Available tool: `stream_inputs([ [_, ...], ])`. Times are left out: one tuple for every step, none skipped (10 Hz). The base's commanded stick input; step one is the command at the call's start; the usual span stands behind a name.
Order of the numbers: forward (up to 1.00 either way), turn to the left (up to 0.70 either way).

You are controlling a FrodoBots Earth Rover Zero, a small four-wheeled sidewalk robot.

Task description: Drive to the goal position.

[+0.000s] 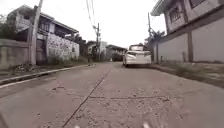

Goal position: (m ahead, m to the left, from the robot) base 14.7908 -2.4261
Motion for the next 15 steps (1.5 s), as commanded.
stream_inputs([
  [0.85,0.00],
  [0.85,0.00],
  [0.85,0.00],
  [0.85,0.00],
  [0.85,0.00],
  [0.85,0.00],
  [0.85,0.00],
  [0.85,0.00],
  [0.85,0.00],
  [0.85,0.00],
  [0.85,0.00],
  [0.85,0.00],
  [0.85,0.00],
  [0.85,0.00],
  [0.85,0.00],
])
